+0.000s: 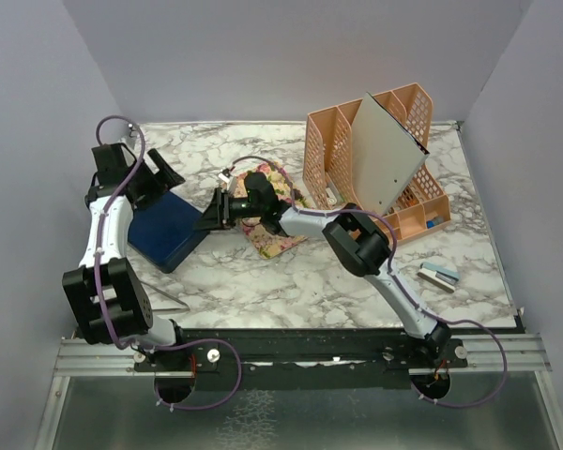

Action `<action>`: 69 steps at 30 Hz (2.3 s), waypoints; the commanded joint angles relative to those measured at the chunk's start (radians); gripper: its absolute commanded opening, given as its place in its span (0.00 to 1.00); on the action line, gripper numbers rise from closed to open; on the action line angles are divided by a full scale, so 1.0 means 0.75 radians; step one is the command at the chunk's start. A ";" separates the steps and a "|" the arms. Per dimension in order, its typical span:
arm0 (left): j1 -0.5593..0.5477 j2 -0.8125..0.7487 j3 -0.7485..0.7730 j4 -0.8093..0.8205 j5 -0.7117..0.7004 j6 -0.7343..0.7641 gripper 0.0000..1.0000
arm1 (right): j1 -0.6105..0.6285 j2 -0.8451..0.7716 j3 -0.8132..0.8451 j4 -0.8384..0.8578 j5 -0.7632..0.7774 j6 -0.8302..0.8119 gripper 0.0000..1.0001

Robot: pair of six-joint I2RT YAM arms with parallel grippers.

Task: Pack the chocolate
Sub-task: Adjust the packing box at the center of the board.

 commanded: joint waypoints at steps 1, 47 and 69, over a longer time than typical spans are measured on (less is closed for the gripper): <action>0.005 -0.047 0.102 -0.113 -0.172 -0.047 0.99 | 0.007 -0.149 0.021 -0.167 0.086 -0.318 0.47; 0.179 -0.461 -0.558 -0.204 -0.557 -0.606 0.39 | -0.030 0.141 0.425 -0.694 0.144 -0.647 0.58; 0.178 -0.253 -0.429 -0.022 -0.577 -0.228 0.11 | -0.026 -0.021 0.178 -0.769 0.230 -0.677 0.54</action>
